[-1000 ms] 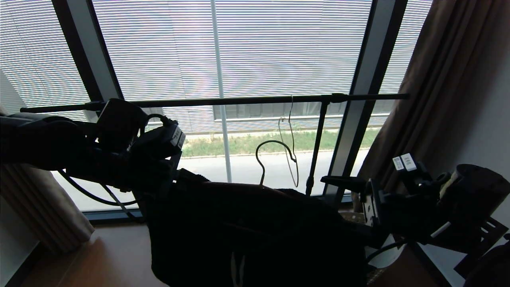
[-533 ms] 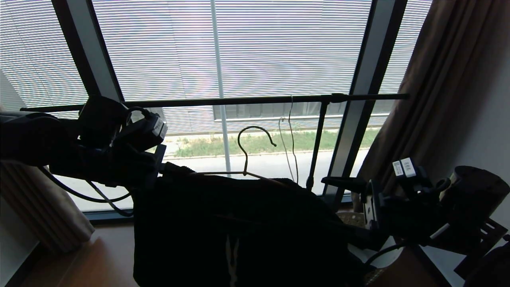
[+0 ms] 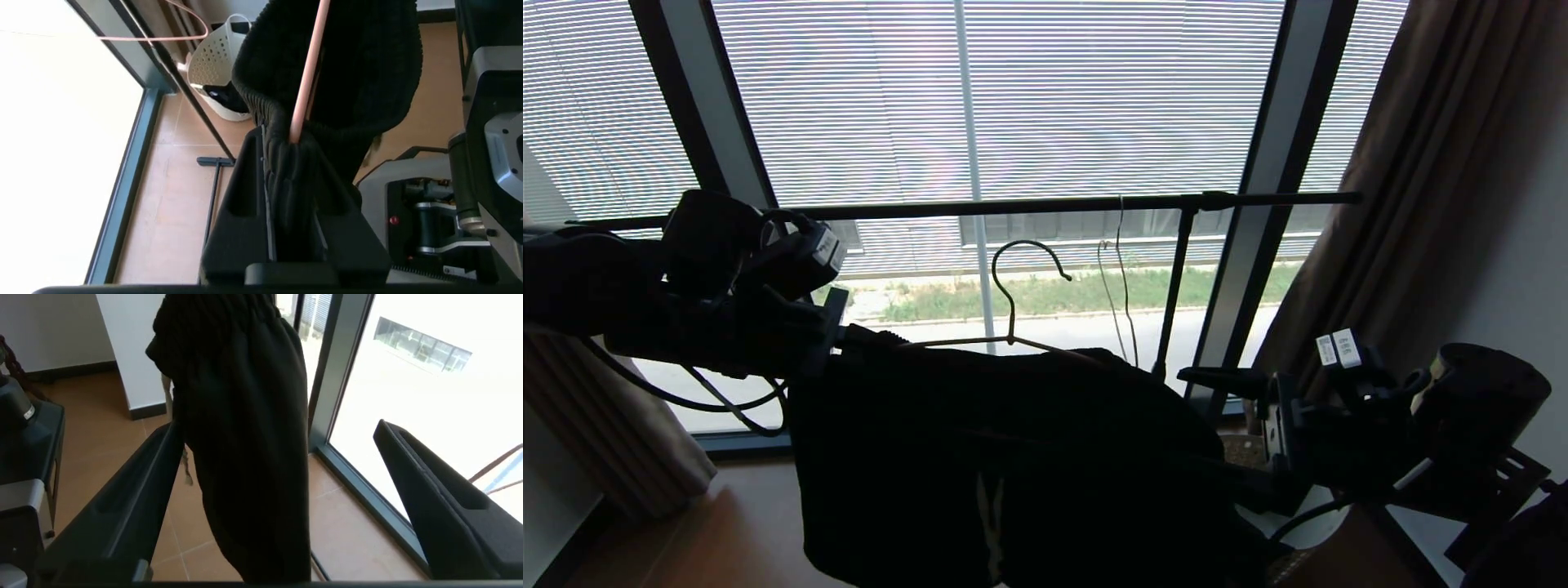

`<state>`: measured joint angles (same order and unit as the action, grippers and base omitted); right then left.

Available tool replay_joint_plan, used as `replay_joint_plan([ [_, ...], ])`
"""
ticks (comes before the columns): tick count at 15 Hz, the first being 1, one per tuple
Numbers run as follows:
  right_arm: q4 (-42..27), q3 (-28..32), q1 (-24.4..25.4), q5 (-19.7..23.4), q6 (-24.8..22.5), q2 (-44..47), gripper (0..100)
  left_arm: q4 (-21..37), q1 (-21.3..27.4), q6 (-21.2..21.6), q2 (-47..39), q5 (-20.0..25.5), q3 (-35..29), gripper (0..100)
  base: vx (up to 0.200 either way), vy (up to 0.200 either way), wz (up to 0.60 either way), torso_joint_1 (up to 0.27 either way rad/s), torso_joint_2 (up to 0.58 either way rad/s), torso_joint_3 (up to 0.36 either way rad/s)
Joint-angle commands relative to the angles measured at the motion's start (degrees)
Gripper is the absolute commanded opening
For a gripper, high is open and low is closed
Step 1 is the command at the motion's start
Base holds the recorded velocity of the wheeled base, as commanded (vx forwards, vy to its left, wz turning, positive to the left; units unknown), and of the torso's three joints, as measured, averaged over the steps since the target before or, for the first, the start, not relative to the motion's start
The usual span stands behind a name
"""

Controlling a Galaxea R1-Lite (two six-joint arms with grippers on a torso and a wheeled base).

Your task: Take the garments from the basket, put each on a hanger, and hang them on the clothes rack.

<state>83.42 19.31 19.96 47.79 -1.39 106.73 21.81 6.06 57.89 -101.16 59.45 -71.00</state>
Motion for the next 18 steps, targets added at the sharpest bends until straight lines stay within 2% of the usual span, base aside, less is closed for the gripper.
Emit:
replay_joint_plan([
  [1,-0.01,0.03,0.00,-0.06,-0.02,0.15,100,-0.01,-2.19,0.03,-0.09,0.22,-0.02,0,0.000,0.000,0.00,0.000,0.00,0.000],
  [4,-0.10,0.20,0.43,-0.94,-0.72,0.06,100,-0.01,-5.62,-0.59,-0.36,3.83,0.60,0,0.000,0.000,0.00,0.000,0.00,0.000],
  [5,-0.45,0.82,0.61,-3.75,-1.42,0.59,100,-0.01,-6.50,-3.31,0.00,5.59,0.60,0,0.000,0.000,0.00,0.000,0.00,0.000],
  [7,-2.47,1.96,1.40,-6.04,-1.42,1.20,100,-0.01,-7.55,-4.46,0.79,6.64,0.77,0,0.000,0.000,0.00,0.000,0.00,0.000],
  [9,-8.01,3.54,1.49,-6.21,-1.42,-1.00,100,0.08,-8.17,-4.46,1.40,6.73,1.12,0,0.000,0.000,0.00,0.000,0.00,0.000],
  [13,-24.18,7.85,1.40,-7.88,-1.69,-7.59,100,0.08,-8.43,-4.54,1.84,8.57,1.39,0,0.000,0.000,0.00,0.000,0.00,0.000],
  [16,-25.32,7.94,1.31,-9.20,-4.94,-7.24,100,0.08,-8.43,-4.46,1.75,8.66,1.48,0,0.000,0.000,0.00,0.000,0.00,0.000],
  [18,-29.63,8.64,1.31,-9.73,-6.70,-7.24,100,-0.01,-8.52,-4.54,1.75,8.75,1.48,0,0.000,0.000,0.00,0.000,0.00,0.000],
])
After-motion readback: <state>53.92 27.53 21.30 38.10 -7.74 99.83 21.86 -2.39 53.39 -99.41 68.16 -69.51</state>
